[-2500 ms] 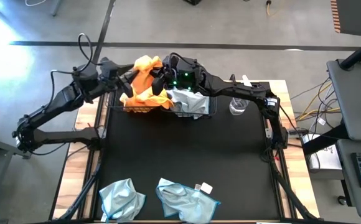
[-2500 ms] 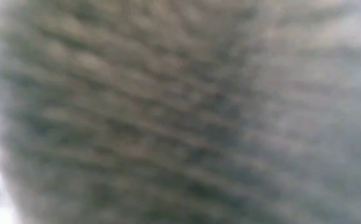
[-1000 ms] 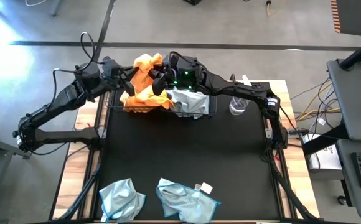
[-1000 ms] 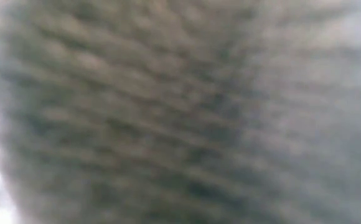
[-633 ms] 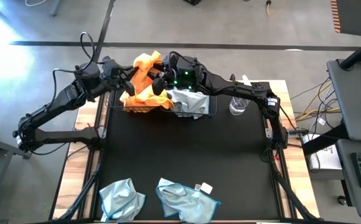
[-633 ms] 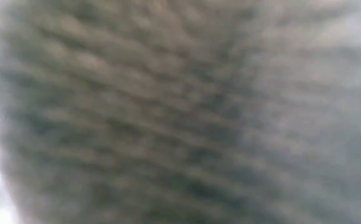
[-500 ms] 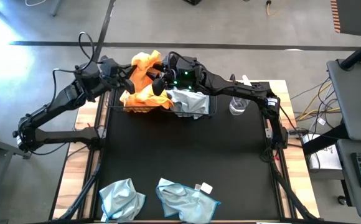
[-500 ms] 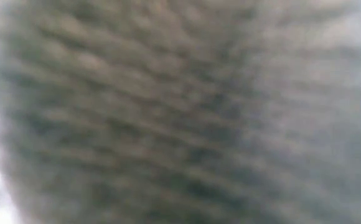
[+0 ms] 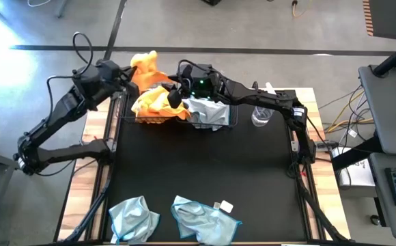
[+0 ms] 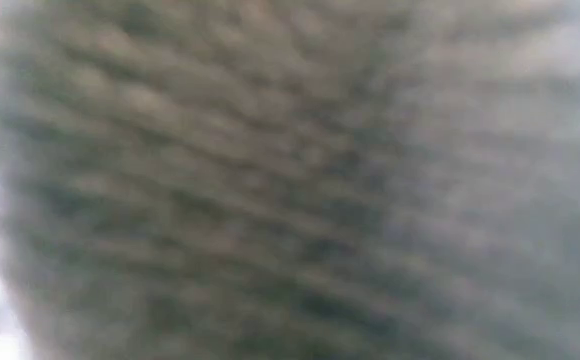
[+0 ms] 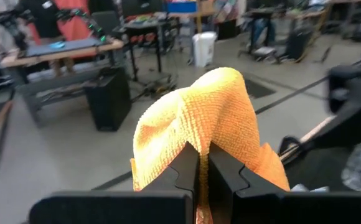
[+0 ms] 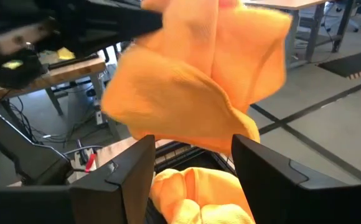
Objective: Sort microfiber towel by color & place in baskets
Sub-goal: Put the yellow microfiber cloth into the left black wire basket, then put the blue microfiber cloth into the right black wire basket
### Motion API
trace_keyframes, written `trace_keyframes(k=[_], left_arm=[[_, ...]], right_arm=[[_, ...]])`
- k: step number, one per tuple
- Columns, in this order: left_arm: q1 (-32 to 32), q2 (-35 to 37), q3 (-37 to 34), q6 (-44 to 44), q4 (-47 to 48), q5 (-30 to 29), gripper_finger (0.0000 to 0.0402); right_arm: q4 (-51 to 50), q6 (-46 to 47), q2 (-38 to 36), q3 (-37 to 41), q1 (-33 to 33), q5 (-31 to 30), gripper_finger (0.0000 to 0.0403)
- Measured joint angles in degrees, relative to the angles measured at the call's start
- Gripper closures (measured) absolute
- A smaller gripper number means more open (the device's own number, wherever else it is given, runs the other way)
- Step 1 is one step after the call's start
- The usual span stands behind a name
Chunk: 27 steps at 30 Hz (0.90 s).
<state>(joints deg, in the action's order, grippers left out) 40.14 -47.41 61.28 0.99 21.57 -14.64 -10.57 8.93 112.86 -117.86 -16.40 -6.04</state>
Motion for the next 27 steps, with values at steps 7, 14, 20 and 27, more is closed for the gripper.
trace_keyframes(k=[7, 14, 20, 27], left_arm=[[6.0, 0.1, 0.0, 0.0, 5.6, 0.0, 0.0400], [9.4, -0.1, 0.0, 0.0, 5.9, 0.0, 0.0400], [9.9, -0.6, 0.0, 0.0, 6.6, 0.2, 0.0375], [10.1, -2.0, 0.0, 0.0, 7.5, 0.0, 0.0302]], right_arm=[[0.1, 0.0, -0.9, 0.0, 0.0, 0.0, 0.0195], [-0.1, 0.0, -1.4, 0.0, 0.1, 0.0, 0.0195], [-1.1, 0.0, -1.7, 0.0, 0.2, 0.1, 0.0195], [-2.9, 0.0, -1.7, 0.0, 0.2, 0.0, 0.0195]])
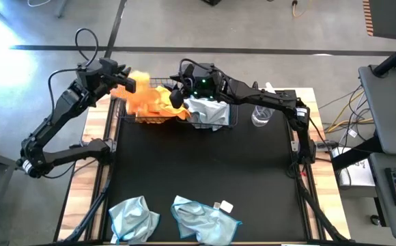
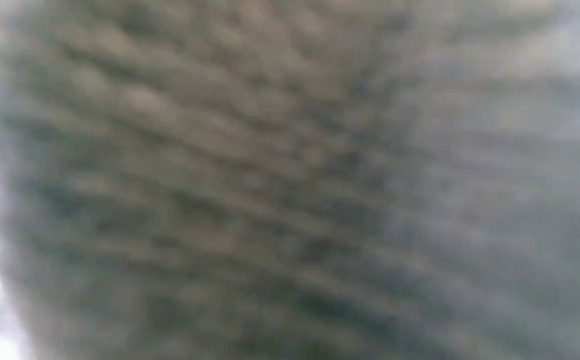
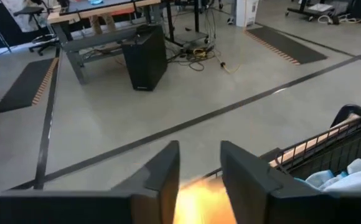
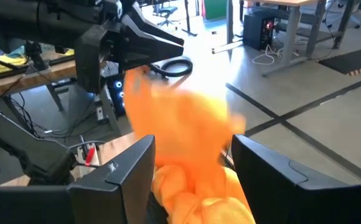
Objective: Sort microfiber towel by color & place in baskets
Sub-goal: Put the blue microfiber cloth into the right black wire basket
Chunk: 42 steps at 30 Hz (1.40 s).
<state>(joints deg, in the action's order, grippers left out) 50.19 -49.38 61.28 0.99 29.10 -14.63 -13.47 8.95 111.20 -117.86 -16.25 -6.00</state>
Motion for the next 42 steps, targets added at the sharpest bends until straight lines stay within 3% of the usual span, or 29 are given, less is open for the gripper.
trace_keyframes(k=[8, 10, 15, 18, 30, 34, 42], left_arm=[[0.0, -0.7, 0.0, -0.5, 0.9, 0.7, 0.0246], [0.1, -0.2, 0.0, -1.3, 2.1, 5.5, 0.0245], [0.0, 2.9, 0.1, -4.4, 2.4, 23.9, 0.0244], [0.0, 5.0, 1.8, -7.1, 3.8, 29.4, 0.0244], [-0.7, 9.2, 13.3, -12.8, 18.3, 36.3, 0.0244], [-0.7, 10.6, 13.7, -16.0, 19.3, 40.6, 0.0244], [-0.7, 13.8, 12.3, -20.3, 22.7, 42.3, 0.0244]], right_arm=[[-0.5, 0.0, 0.0, 0.0, 0.0, 0.0, 0.0195], [-1.7, 0.0, 0.0, 0.0, 0.1, 0.0, 0.0195], [-5.9, 0.0, -0.5, 0.0, 0.5, 0.3, 0.0195], [-8.2, 0.0, -1.3, 0.0, 0.9, 0.5, 0.0195], [-20.9, 5.4, -7.6, 0.0, 3.8, 0.5, 0.0195], [-23.6, 8.6, -8.2, 0.0, 5.5, 0.5, 0.0195], [-31.1, 10.9, -8.3, 0.0, 10.4, 0.5, 0.0195]])
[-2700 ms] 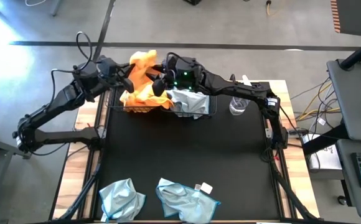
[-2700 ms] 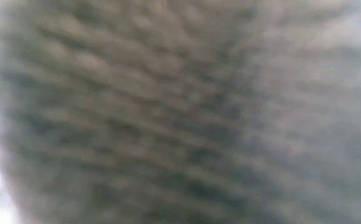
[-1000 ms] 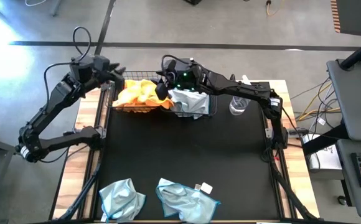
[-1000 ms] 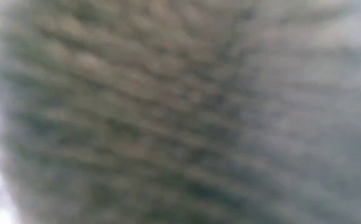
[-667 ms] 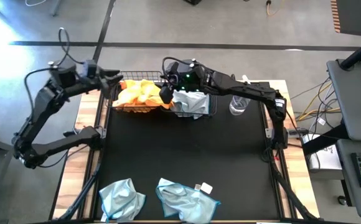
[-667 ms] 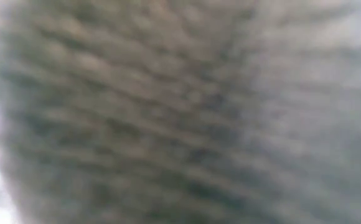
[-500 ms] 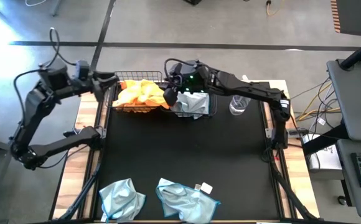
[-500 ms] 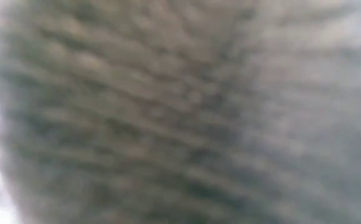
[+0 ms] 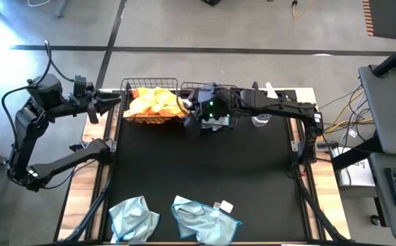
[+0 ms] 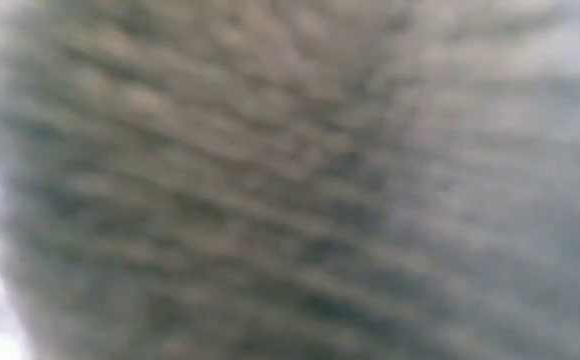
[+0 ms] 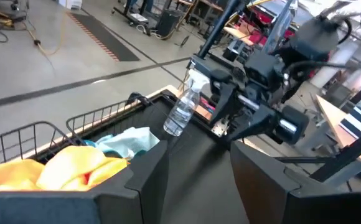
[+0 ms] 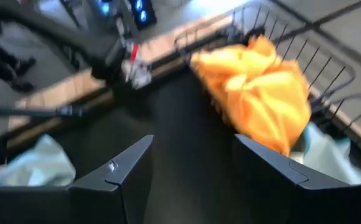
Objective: Sort microfiber towel by color & place in baskets
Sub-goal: Put the blue microfiber cloth into the right black wire basket
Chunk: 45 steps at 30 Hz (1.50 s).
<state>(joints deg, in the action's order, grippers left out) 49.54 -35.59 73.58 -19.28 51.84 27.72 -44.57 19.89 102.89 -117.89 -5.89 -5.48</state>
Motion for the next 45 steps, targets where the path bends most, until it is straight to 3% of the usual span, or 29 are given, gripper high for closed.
trace_keyframes(k=[9, 16, 21, 27, 35, 41, 45], left_arm=[[0.0, 4.6, -3.5, -6.1, -1.2, 0.5, 0.0244], [0.0, 7.6, -4.8, -11.4, -9.3, 4.2, 0.0244], [0.0, 7.7, -4.8, -17.8, -17.6, 10.9, 0.0244], [0.0, 6.7, -4.9, -20.5, -21.2, 11.7, 0.0244], [0.0, 2.9, -4.9, -20.7, -23.9, 14.0, 0.0244], [0.0, -3.7, -4.9, -20.3, -36.6, 17.5, 0.0244], [0.0, -9.0, -4.5, -20.3, -44.1, 22.7, 0.0244]], right_arm=[[-17.2, 7.2, -0.4, 0.0, 5.5, 0.1, 0.0195], [-30.0, 16.1, -0.5, 0.0, 11.3, 0.0, 0.0195], [-29.6, 20.3, -0.5, 0.0, 16.6, -0.1, 0.0195], [-29.5, 24.2, -0.5, 0.0, 20.2, -2.3, 0.0195], [-29.2, 26.1, 0.2, 0.0, 20.4, -3.1, 0.0195], [-28.5, 26.2, 1.0, 0.4, 18.9, -3.1, 0.0195], [-28.3, 25.8, 1.3, 0.4, 18.3, -3.7, 0.0195]])
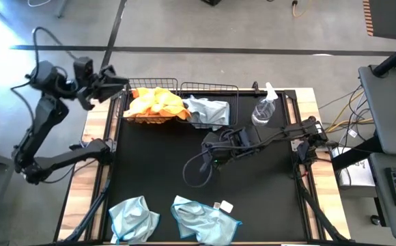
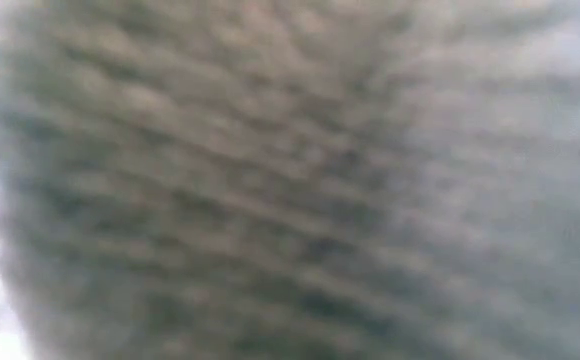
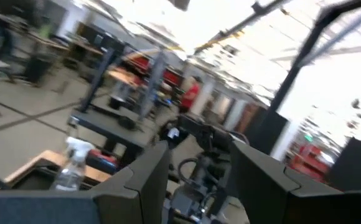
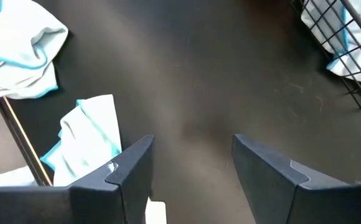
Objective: Sort microfiber towel by color & place in baskets
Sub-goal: Put the blue microfiber cloth into the right black wire basket
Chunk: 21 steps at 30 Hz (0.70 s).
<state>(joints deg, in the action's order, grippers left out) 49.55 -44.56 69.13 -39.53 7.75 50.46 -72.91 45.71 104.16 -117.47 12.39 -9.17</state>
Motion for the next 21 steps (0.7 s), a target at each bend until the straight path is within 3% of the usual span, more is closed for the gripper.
trace_keyframes(k=[11, 21], left_arm=[[-3.8, -10.6, 0.7, 0.0, -16.3, 14.3, 0.0244], [-18.4, -16.5, 0.7, 0.0, -30.1, 14.5, 0.0244]], right_arm=[[0.1, -0.2, 0.6, 0.0, -1.1, -1.1, 0.0195], [0.1, -0.2, 0.7, 0.0, -1.2, -1.5, 0.0195]])
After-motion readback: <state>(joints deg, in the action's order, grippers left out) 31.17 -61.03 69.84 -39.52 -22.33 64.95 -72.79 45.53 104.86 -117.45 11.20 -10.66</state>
